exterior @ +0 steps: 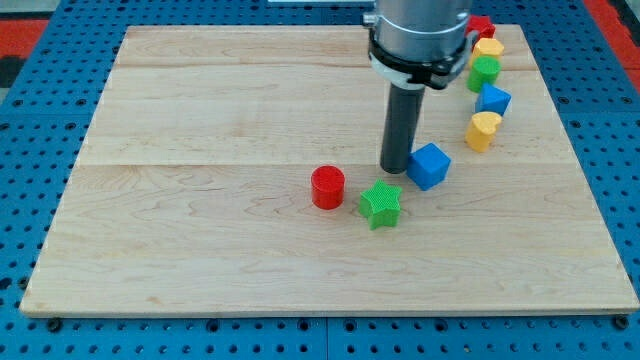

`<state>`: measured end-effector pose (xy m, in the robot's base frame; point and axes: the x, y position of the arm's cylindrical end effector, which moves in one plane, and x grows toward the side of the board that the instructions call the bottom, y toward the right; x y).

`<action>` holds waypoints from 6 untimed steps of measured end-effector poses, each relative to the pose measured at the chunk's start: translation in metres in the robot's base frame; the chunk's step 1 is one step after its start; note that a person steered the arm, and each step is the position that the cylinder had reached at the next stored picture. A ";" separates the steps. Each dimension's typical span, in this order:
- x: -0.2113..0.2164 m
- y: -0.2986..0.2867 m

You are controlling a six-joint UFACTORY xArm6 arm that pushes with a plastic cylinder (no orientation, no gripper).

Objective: Move the blue cube closer to yellow heart

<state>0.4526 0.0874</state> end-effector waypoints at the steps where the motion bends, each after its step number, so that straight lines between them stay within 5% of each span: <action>1: 0.002 0.019; 4: 0.036 0.025; 6: 0.022 0.025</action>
<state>0.4748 0.1121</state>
